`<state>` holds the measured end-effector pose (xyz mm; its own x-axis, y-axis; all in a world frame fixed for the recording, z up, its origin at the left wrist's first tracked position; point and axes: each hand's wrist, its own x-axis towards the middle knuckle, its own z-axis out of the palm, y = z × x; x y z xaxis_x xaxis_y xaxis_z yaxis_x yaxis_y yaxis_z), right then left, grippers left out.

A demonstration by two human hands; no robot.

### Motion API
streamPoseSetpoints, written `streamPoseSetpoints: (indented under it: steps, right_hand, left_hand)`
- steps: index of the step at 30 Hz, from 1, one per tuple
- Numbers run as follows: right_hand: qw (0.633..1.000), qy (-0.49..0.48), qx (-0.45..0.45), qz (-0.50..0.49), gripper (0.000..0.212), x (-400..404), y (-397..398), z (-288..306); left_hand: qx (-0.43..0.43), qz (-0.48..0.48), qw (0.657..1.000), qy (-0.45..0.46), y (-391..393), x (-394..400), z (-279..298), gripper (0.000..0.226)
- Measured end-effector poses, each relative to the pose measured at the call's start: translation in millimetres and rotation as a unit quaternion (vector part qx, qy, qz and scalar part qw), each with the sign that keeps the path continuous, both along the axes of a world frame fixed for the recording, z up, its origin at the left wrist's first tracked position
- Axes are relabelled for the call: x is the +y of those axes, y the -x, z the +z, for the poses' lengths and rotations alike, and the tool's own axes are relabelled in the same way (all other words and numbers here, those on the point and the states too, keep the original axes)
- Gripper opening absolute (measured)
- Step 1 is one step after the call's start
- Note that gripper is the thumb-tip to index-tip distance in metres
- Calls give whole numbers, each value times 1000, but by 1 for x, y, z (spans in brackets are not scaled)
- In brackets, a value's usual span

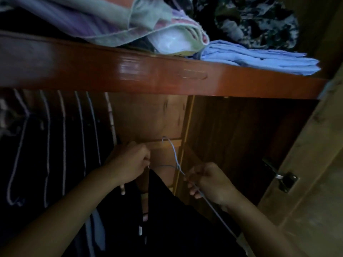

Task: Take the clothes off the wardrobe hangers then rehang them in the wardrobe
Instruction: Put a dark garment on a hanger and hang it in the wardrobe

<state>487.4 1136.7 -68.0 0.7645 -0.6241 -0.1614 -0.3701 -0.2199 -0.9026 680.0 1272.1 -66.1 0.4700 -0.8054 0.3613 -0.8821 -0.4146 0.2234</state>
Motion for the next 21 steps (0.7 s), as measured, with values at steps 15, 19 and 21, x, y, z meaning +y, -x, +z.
streamPoseSetpoints:
  steps: [15,19,21]
  right_hand:
    - [989,52,-129,-54,17,31,-115,36]
    - [974,58,-214,-44,20,54,-139,45]
    - [968,77,-235,-48,24,61,-151,48]
  left_hand:
    - [-55,-14,998,14,0,51,-4,26]
    - [-28,-13,999,15,2,54,3,27]
    - [-24,-15,1000,11,2,57,5,26]
